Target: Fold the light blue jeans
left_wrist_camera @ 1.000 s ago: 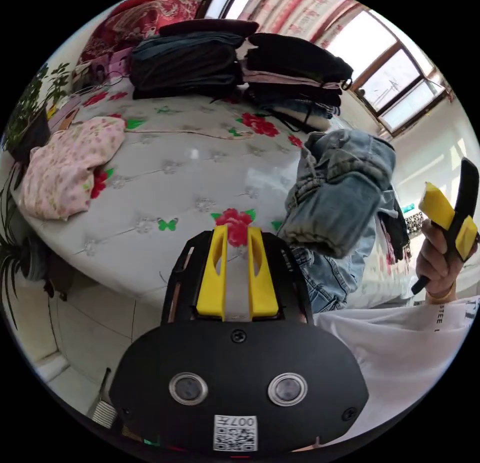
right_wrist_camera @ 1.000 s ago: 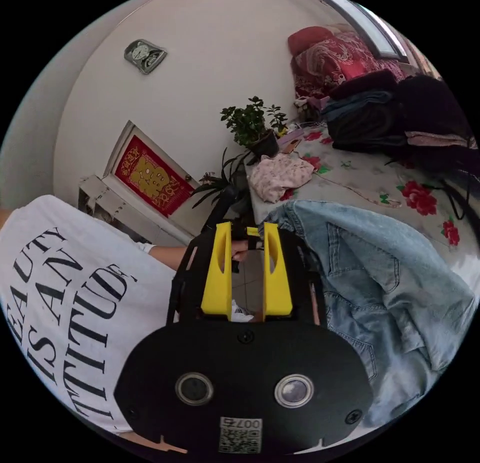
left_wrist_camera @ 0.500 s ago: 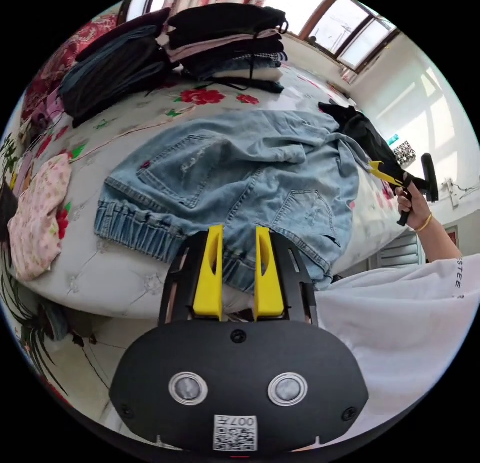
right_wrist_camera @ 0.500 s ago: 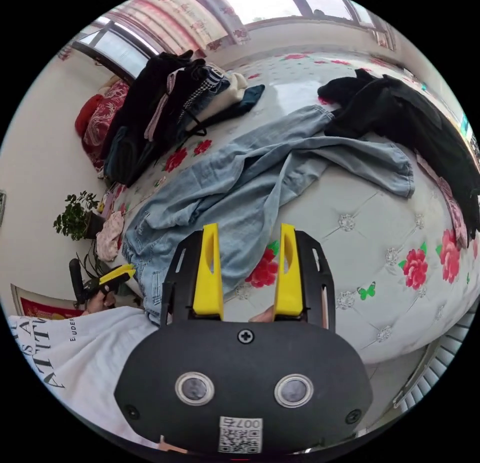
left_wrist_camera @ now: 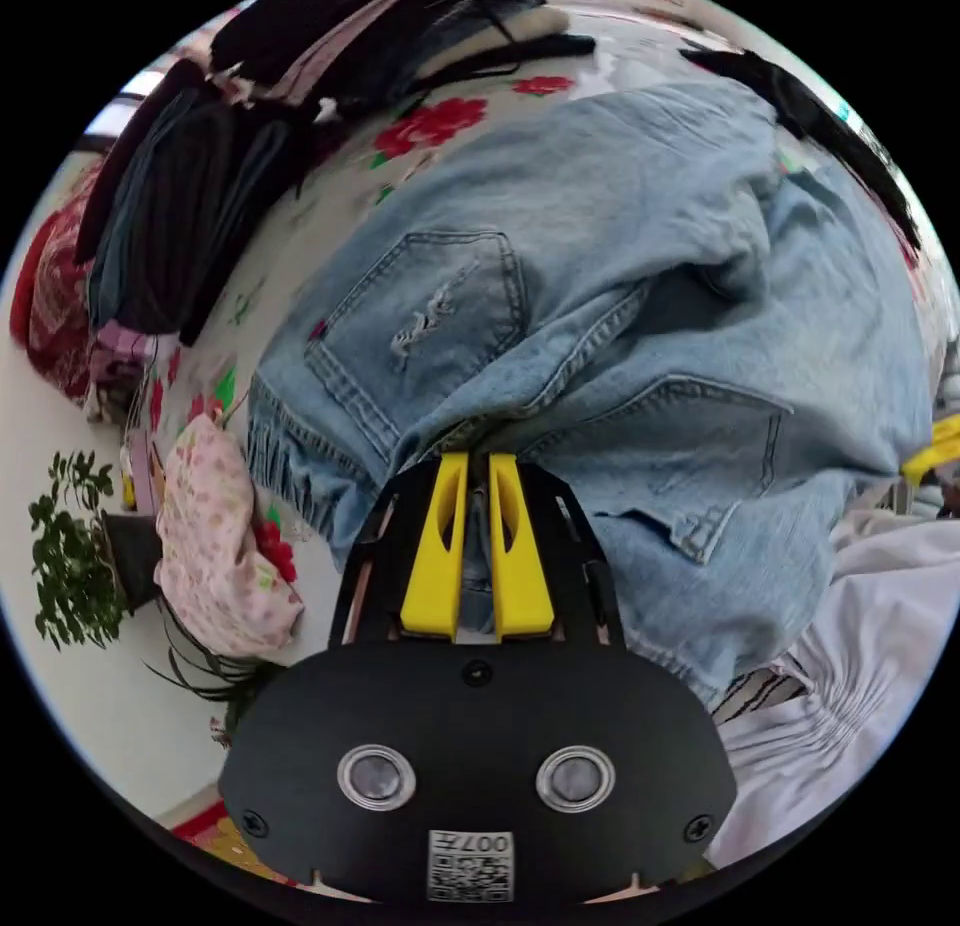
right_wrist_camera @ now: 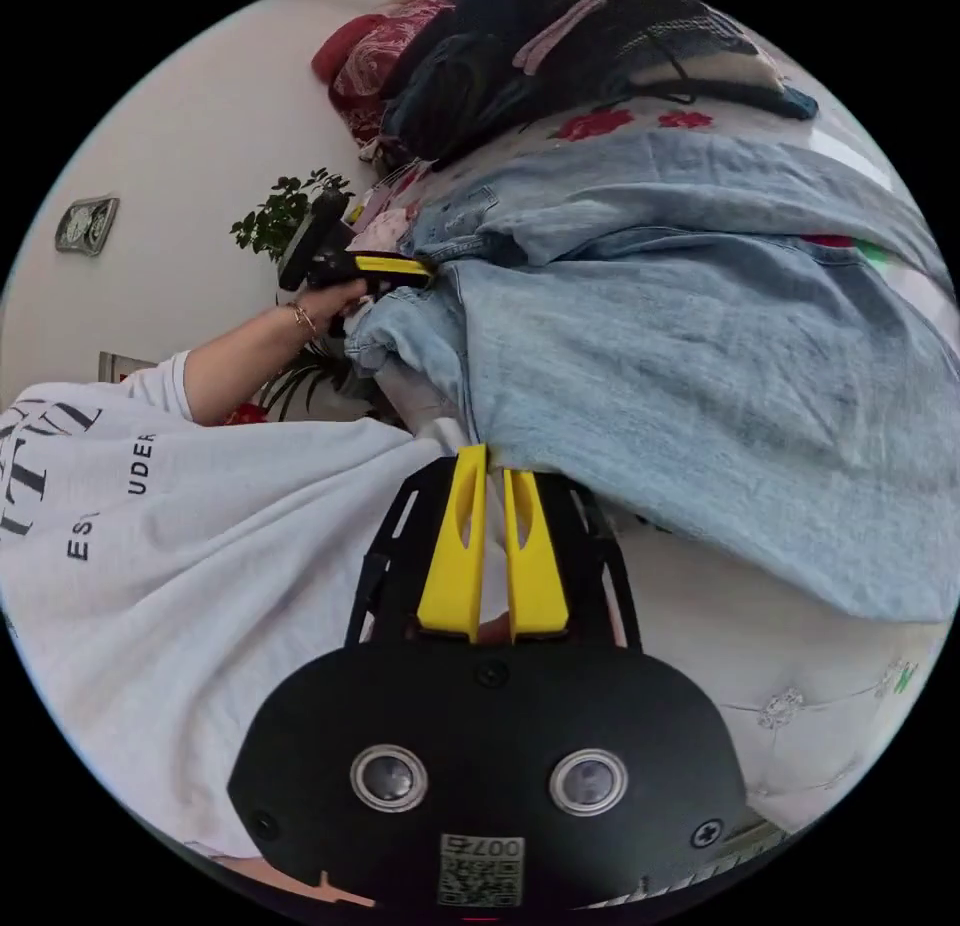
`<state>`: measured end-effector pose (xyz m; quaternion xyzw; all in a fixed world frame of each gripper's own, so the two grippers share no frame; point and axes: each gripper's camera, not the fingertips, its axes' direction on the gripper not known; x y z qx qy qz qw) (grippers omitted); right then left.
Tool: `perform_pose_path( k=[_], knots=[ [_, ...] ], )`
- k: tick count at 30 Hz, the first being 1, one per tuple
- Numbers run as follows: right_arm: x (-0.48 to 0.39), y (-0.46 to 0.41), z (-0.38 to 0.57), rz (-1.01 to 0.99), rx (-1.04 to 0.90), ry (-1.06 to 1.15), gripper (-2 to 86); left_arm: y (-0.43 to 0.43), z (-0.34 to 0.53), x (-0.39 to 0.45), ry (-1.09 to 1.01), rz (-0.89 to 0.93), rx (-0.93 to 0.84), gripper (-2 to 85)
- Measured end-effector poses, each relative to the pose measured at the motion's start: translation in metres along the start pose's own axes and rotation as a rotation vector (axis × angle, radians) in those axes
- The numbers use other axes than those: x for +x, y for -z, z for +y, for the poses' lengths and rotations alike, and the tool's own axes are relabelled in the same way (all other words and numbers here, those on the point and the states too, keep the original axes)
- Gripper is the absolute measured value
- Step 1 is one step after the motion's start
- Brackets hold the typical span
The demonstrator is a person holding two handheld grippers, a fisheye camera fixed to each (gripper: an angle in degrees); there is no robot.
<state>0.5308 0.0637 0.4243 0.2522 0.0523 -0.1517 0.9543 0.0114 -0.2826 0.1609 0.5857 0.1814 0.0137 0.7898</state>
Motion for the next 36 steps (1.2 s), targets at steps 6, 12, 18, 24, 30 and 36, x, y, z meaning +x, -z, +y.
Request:
perform_pose_path(
  k=[6, 12, 18, 24, 30, 36],
  knots=[
    [0.032, 0.054, 0.029, 0.286, 0.059, -0.155, 5.9, 0.063, 0.059, -0.096, 0.382, 0.074, 0.143, 3.6],
    [0.113, 0.105, 0.079, 0.573, 0.171, -0.519, 8.1, 0.074, 0.146, -0.068, 0.556, 0.155, 0.223, 7.1],
    [0.121, 0.062, 0.067, 0.697, 0.026, -0.400, 8.7, 0.053, 0.112, -0.028, 0.370, 0.038, 0.081, 5.0],
    [0.147, 0.081, 0.108, 0.728, -0.140, -0.480, 5.8, 0.070, 0.126, -0.027, 0.232, -0.032, -0.046, 2.2],
    [0.132, 0.126, 0.126, 0.727, 0.068, -0.624, 3.7, 0.128, 0.154, -0.058, 0.448, 0.085, 0.054, 0.0],
    [0.138, 0.144, 0.023, 0.540, 0.300, -0.517, 5.2, 0.206, 0.106, -0.111, 0.593, 0.097, 0.280, 3.3]
  ],
)
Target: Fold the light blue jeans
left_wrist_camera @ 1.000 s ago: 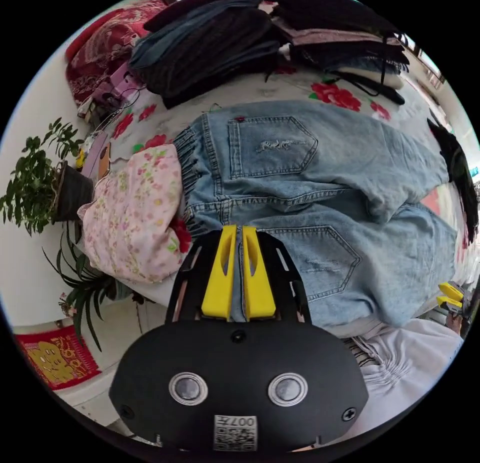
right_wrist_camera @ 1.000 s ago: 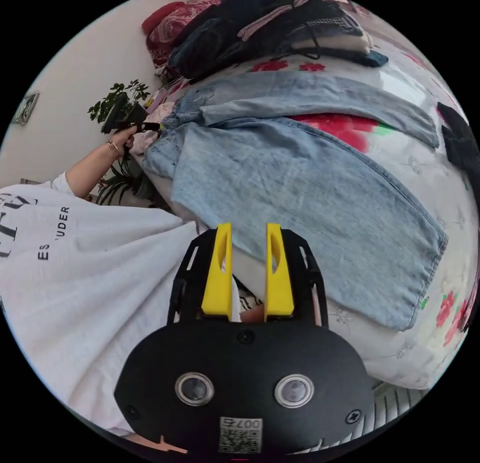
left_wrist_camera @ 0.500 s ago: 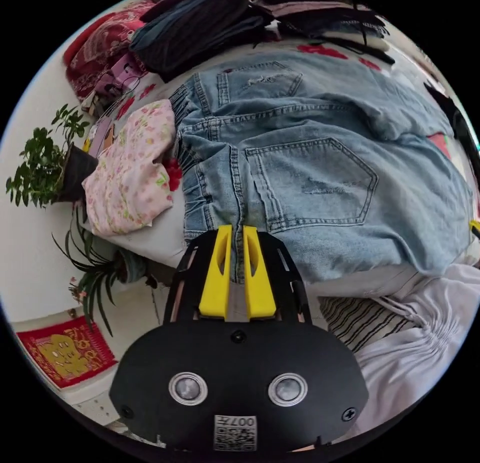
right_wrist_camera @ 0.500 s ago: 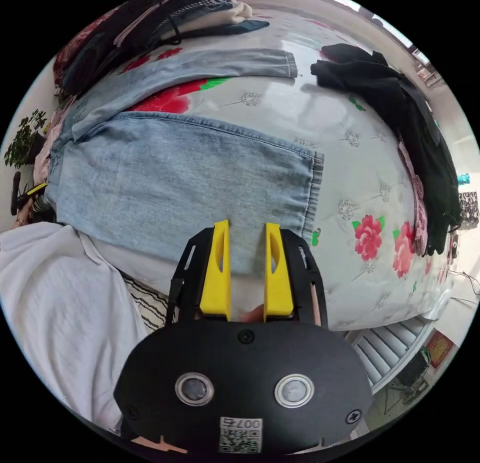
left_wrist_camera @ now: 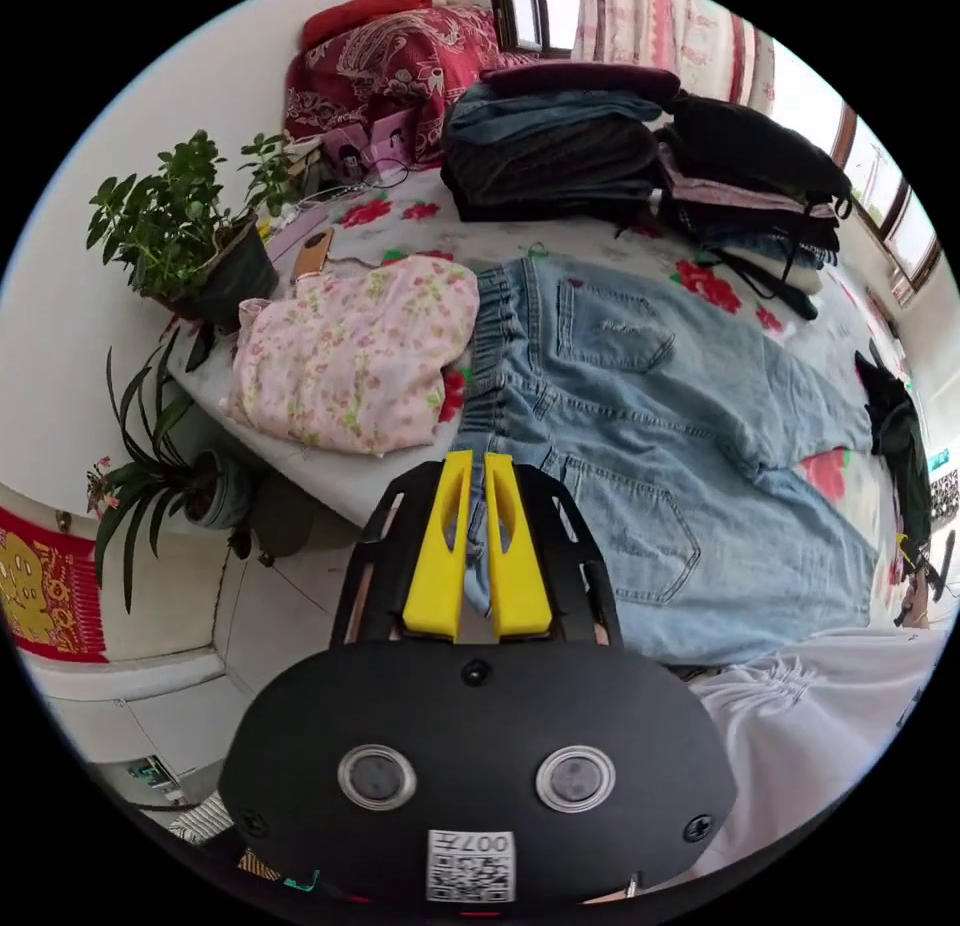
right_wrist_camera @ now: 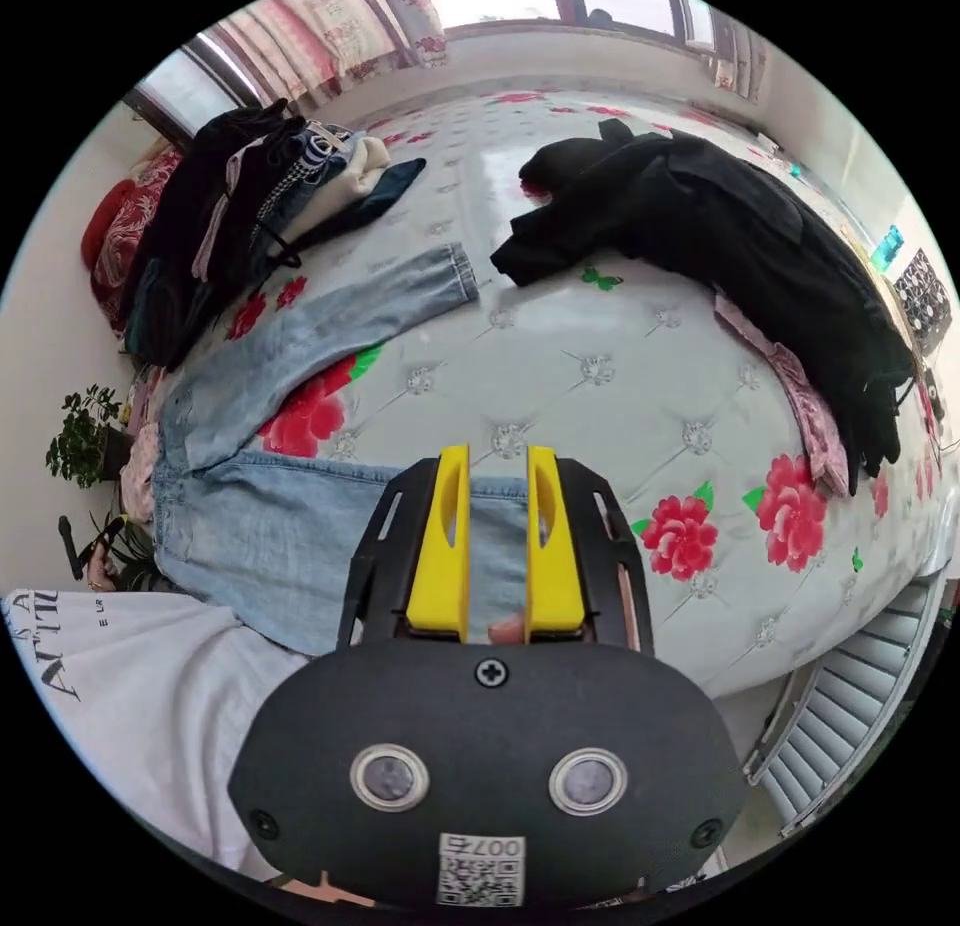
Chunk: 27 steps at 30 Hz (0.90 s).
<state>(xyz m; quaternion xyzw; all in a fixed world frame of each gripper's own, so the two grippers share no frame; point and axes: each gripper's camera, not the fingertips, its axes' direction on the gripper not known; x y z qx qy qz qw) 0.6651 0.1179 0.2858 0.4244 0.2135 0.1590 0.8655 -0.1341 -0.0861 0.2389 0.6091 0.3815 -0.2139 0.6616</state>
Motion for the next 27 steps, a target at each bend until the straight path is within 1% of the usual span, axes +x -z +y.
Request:
perform_pose_path(
  k=[1, 3, 6, 9, 11, 13, 14, 15, 16, 17, 18, 19, 20, 21, 22, 23, 24, 25, 27],
  knots=[
    [-0.008, -0.004, -0.014, -0.002, -0.001, 0.019, 5.3, -0.003, -0.029, 0.013, -0.038, 0.011, 0.005, 5.7],
    [-0.042, -0.021, -0.070, 0.024, -0.008, 0.100, 6.0, -0.017, -0.074, 0.035, -0.099, 0.025, -0.019, 7.5],
    [-0.075, -0.039, -0.135, 0.034, -0.028, 0.155, 6.4, -0.044, -0.149, 0.068, -0.160, 0.039, -0.081, 7.8],
    [-0.104, -0.066, -0.188, 0.057, -0.096, 0.229, 6.7, -0.064, -0.219, 0.094, -0.188, 0.055, -0.080, 7.4],
    [-0.122, -0.086, -0.211, 0.129, -0.142, 0.295, 6.7, -0.084, -0.256, 0.106, -0.205, 0.048, -0.120, 8.1],
    [-0.136, -0.108, -0.229, 0.182, -0.191, 0.344, 6.6, -0.123, -0.292, 0.119, -0.225, 0.008, -0.240, 9.8],
    [-0.143, -0.124, -0.237, 0.195, -0.231, 0.376, 6.3, -0.134, -0.298, 0.120, -0.222, -0.010, -0.279, 10.3],
    [-0.149, -0.144, -0.242, 0.218, -0.288, 0.410, 6.0, -0.156, -0.306, 0.123, -0.217, -0.017, -0.362, 10.1],
    [-0.151, -0.157, -0.242, 0.233, -0.335, 0.430, 5.5, -0.152, -0.312, 0.118, -0.200, 0.037, -0.329, 9.7],
    [-0.158, -0.167, -0.242, 0.221, -0.365, 0.465, 4.6, -0.152, -0.315, 0.115, -0.185, 0.052, -0.335, 9.3],
    [-0.165, -0.162, -0.241, 0.199, -0.310, 0.503, 3.2, -0.149, -0.321, 0.108, -0.154, 0.084, -0.341, 8.3],
    [-0.167, -0.167, -0.241, 0.212, -0.345, 0.505, 2.6, -0.145, -0.324, 0.105, -0.169, 0.102, -0.340, 7.0],
    [-0.176, -0.166, -0.242, 0.215, -0.355, 0.541, 1.7, -0.141, -0.324, 0.104, -0.187, 0.100, -0.335, 4.9],
    [-0.182, -0.165, -0.242, 0.233, -0.376, 0.551, 1.0, -0.130, -0.325, 0.103, -0.208, 0.119, -0.306, 0.6],
    [-0.185, -0.163, -0.242, 0.238, -0.377, 0.554, 0.8, -0.117, -0.327, 0.098, -0.182, 0.135, -0.285, -0.1],
    [-0.190, -0.148, -0.241, 0.252, -0.324, 0.559, 0.5, -0.109, -0.328, 0.094, -0.167, 0.151, -0.270, -0.4],
    [-0.193, -0.118, -0.240, 0.251, -0.215, 0.550, 0.2, -0.085, -0.328, 0.087, -0.144, 0.195, -0.212, -0.6],
    [-0.194, -0.099, -0.239, 0.239, -0.157, 0.535, 0.2, -0.059, -0.326, 0.081, -0.149, 0.250, -0.153, -0.8],
    [-0.194, -0.011, -0.224, 0.161, 0.108, 0.496, 0.1, -0.021, -0.317, 0.074, -0.166, 0.328, -0.076, -0.9]
  ],
)
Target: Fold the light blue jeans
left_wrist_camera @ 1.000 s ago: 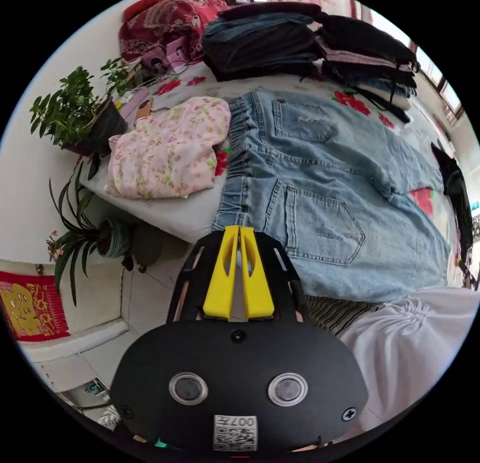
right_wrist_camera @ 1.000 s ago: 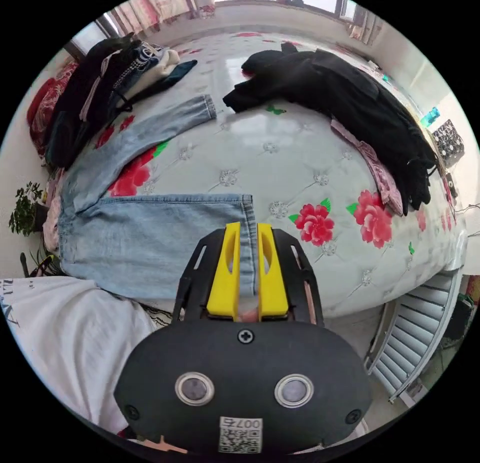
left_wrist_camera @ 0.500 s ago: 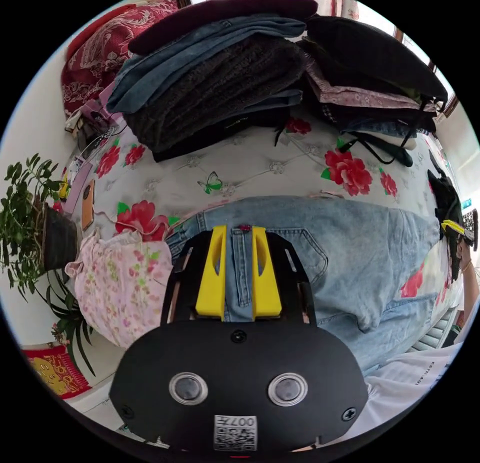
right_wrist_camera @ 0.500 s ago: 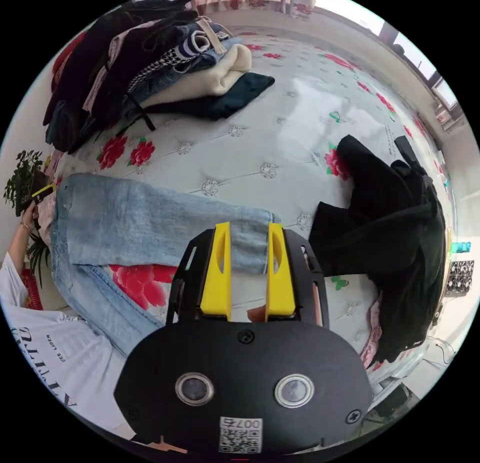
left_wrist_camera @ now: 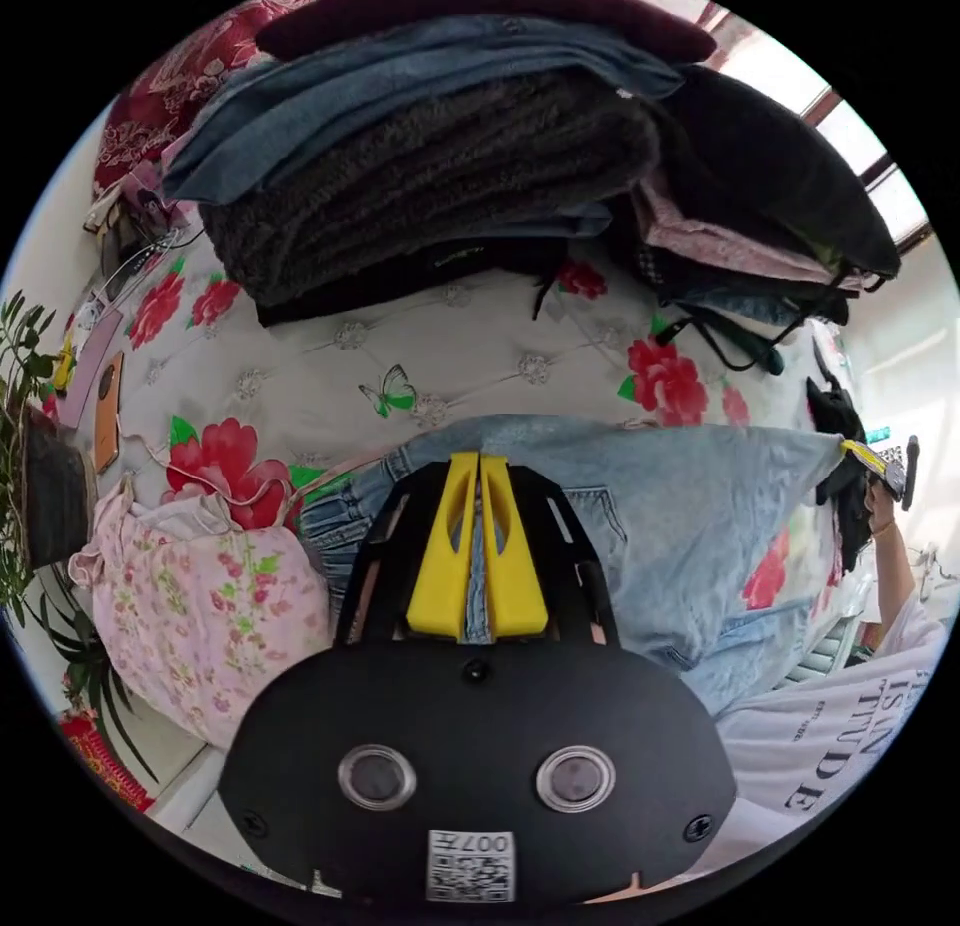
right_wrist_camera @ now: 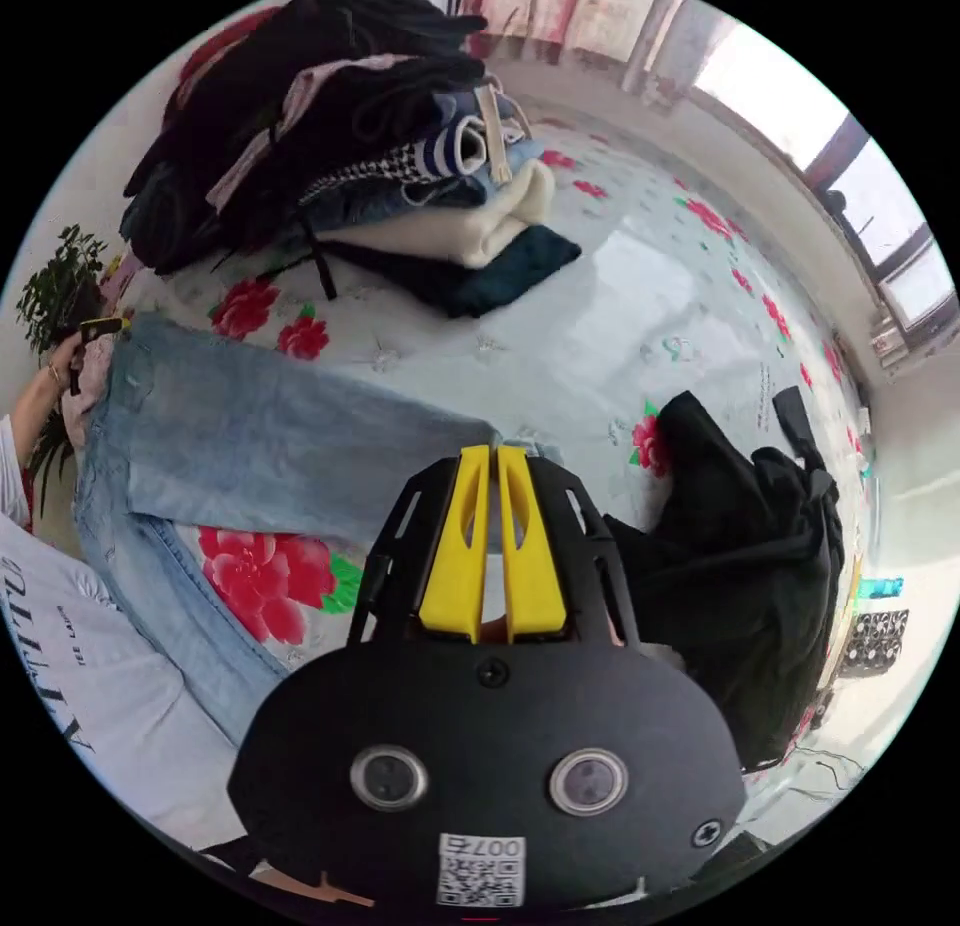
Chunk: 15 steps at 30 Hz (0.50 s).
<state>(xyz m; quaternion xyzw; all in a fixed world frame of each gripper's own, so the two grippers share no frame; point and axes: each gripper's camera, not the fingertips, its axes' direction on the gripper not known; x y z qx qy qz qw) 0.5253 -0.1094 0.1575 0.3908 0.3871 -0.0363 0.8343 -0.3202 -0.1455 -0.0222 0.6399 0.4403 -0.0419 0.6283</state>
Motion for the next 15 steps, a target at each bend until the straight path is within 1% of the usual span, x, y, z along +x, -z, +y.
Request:
perform_pose_path(
  k=[1, 3, 5, 6, 7, 8, 9, 10, 11, 12, 13, 15],
  knots=[
    [-0.001, 0.024, 0.006, 0.003, 0.073, -0.003, 0.1, 0.025, 0.011, 0.005, -0.015, 0.012, 0.050, -0.9],
    [-0.013, 0.105, 0.038, 0.077, 0.274, 0.008, 0.2, 0.065, 0.034, 0.012, -0.024, 0.019, 0.142, -0.9],
    [-0.025, 0.146, 0.073, 0.146, 0.349, -0.003, 0.5, 0.100, 0.063, 0.016, -0.044, 0.043, 0.231, -0.9],
    [-0.031, 0.158, 0.098, 0.175, 0.342, -0.010, 0.7, 0.116, 0.087, 0.018, -0.063, 0.049, 0.272, -0.9],
    [-0.033, 0.159, 0.110, 0.181, 0.316, -0.017, 0.9, 0.123, 0.110, 0.018, -0.060, 0.060, 0.277, -0.9],
    [-0.033, 0.151, 0.136, 0.175, 0.225, -0.054, 1.4, 0.123, 0.121, 0.017, -0.054, 0.068, 0.263, -0.9],
    [-0.028, 0.129, 0.165, 0.164, 0.086, -0.130, 2.0, 0.117, 0.142, 0.013, -0.029, 0.083, 0.211, -0.8],
    [-0.025, 0.115, 0.180, 0.157, 0.003, -0.177, 2.3, 0.107, 0.163, 0.007, 0.016, 0.093, 0.141, -0.7],
    [-0.020, 0.089, 0.211, 0.114, -0.161, -0.264, 3.2, 0.101, 0.174, 0.003, 0.053, 0.086, 0.104, -0.6],
    [-0.020, 0.076, 0.239, 0.039, -0.240, -0.328, 4.1, 0.094, 0.193, -0.004, 0.120, 0.070, 0.041, -0.4],
    [-0.022, 0.075, 0.250, 0.005, -0.247, -0.358, 4.5, 0.094, 0.210, -0.008, 0.151, 0.070, 0.012, 0.3],
    [-0.034, 0.086, 0.276, -0.033, -0.189, -0.438, 5.9, 0.104, 0.225, -0.011, 0.183, 0.060, 0.015, 2.0]
  ],
)
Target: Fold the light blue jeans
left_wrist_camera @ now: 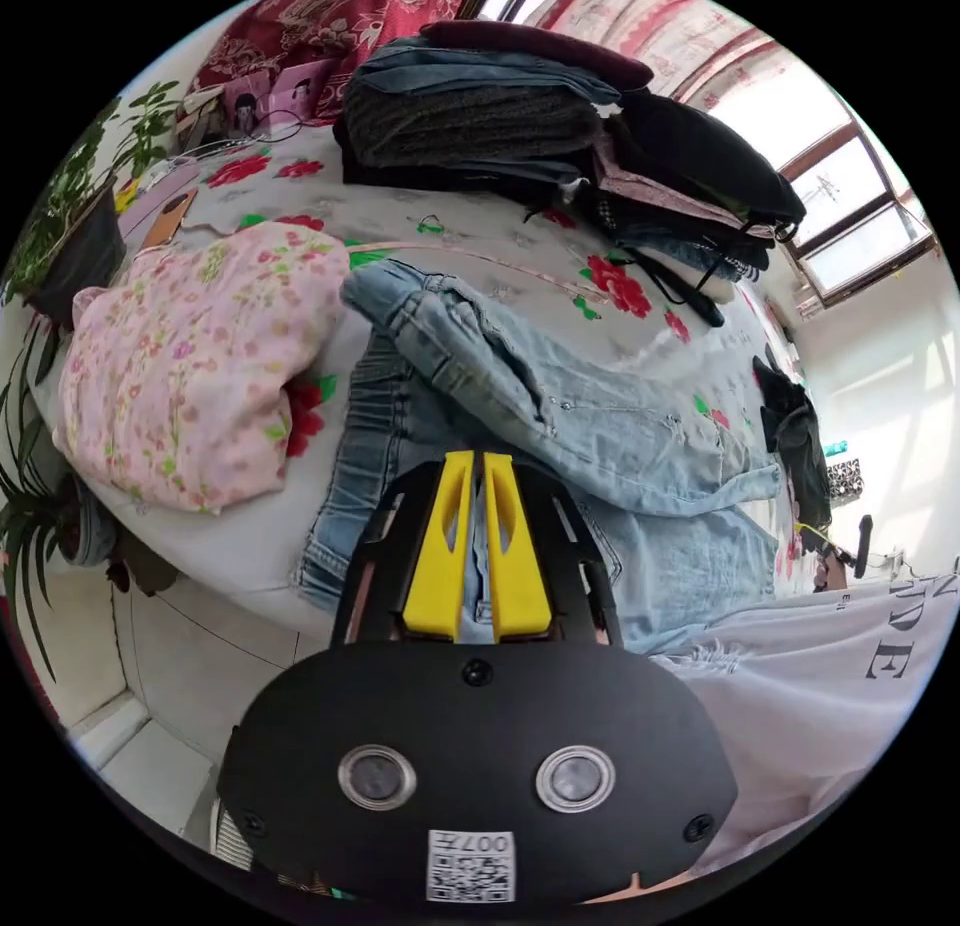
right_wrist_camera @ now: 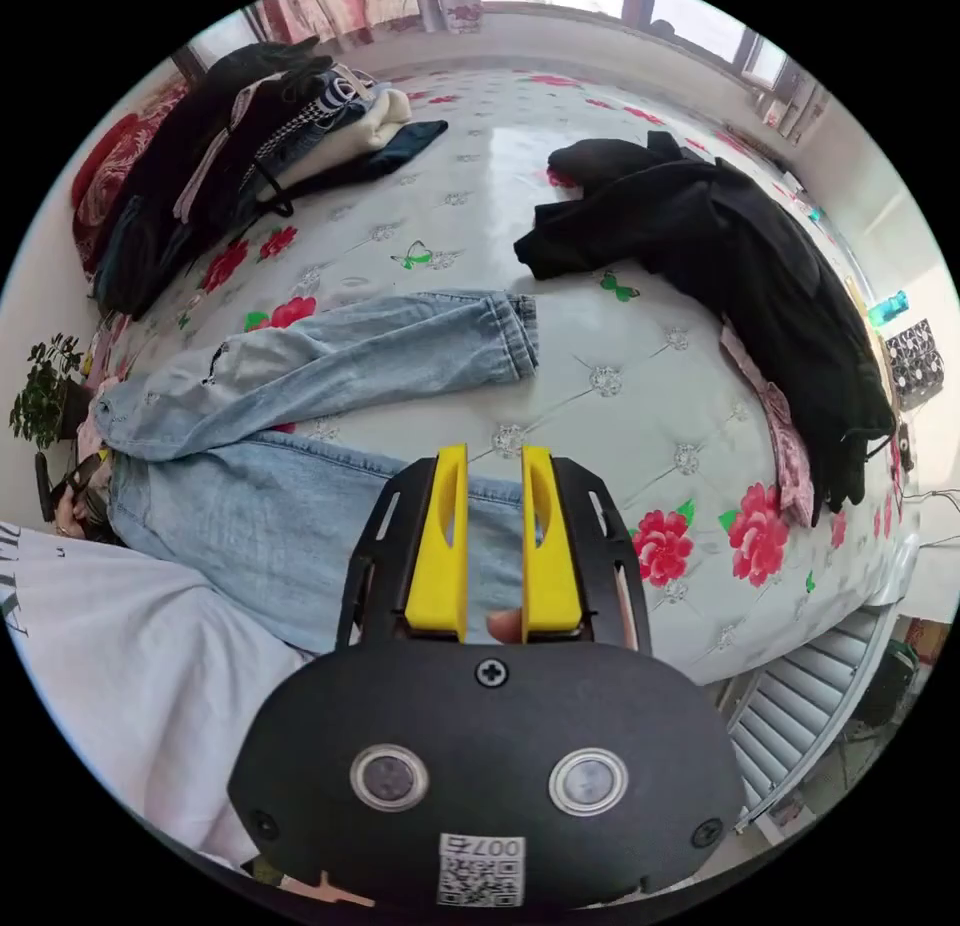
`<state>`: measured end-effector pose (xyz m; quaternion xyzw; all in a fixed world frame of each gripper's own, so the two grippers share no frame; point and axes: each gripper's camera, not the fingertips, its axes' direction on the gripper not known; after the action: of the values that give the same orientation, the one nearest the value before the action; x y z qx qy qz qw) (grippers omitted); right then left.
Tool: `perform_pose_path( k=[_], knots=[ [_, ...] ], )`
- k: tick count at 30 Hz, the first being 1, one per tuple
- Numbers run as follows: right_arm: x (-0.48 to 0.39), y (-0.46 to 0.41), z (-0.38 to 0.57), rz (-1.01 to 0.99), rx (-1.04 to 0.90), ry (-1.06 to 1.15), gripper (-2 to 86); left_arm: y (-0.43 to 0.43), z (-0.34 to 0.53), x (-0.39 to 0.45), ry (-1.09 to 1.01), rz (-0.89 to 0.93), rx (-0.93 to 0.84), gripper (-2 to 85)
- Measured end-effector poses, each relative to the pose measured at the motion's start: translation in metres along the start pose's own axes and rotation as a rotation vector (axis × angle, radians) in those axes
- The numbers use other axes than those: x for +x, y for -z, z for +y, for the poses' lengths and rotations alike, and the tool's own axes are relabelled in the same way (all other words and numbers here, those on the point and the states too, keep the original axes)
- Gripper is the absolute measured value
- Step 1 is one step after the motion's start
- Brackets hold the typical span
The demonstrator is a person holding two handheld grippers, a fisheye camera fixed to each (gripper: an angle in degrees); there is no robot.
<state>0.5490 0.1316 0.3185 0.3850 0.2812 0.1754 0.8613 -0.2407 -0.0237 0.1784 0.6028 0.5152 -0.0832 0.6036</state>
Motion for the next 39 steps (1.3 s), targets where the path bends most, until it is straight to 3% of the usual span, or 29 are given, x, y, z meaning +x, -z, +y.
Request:
perform_pose_path(
  k=[6, 9, 14, 16, 22, 27, 33, 37, 39],
  knots=[
    [-0.018, 0.019, -0.042, -0.093, 0.064, 0.043, 7.5, 0.028, -0.046, -0.023, 0.139, 0.072, 0.071, 10.9],
    [-0.018, 0.017, -0.087, -0.180, 0.061, 0.006, 8.1, 0.011, -0.083, -0.037, 0.235, 0.060, 0.003, 12.5],
    [-0.023, -0.023, -0.136, -0.199, -0.083, -0.080, 7.8, -0.010, -0.116, -0.045, 0.288, 0.000, -0.121, 10.7],
    [-0.021, -0.017, -0.138, -0.068, -0.027, -0.161, 6.2, -0.003, -0.123, -0.045, 0.249, -0.017, -0.150, 8.8],
    [0.010, 0.015, -0.143, -0.136, -0.055, -0.184, 0.8, 0.056, -0.112, -0.047, 0.250, 0.111, -0.053, 1.2],
    [0.069, 0.135, -0.109, -0.487, 0.290, -0.249, -0.1, 0.126, -0.099, -0.038, 0.176, 0.291, 0.039, 0.1],
    [0.132, 0.256, -0.036, -0.734, 0.570, -0.240, -0.2, 0.203, -0.073, -0.046, 0.032, 0.491, 0.102, -0.1],
    [0.165, 0.275, 0.034, -0.723, 0.550, -0.213, -0.2, 0.196, -0.017, -0.077, 0.061, 0.393, -0.033, 0.1],
    [0.181, 0.242, 0.083, -0.690, 0.399, -0.302, -0.2, 0.172, 0.015, -0.093, 0.112, 0.371, -0.102, 0.2]
  ],
)
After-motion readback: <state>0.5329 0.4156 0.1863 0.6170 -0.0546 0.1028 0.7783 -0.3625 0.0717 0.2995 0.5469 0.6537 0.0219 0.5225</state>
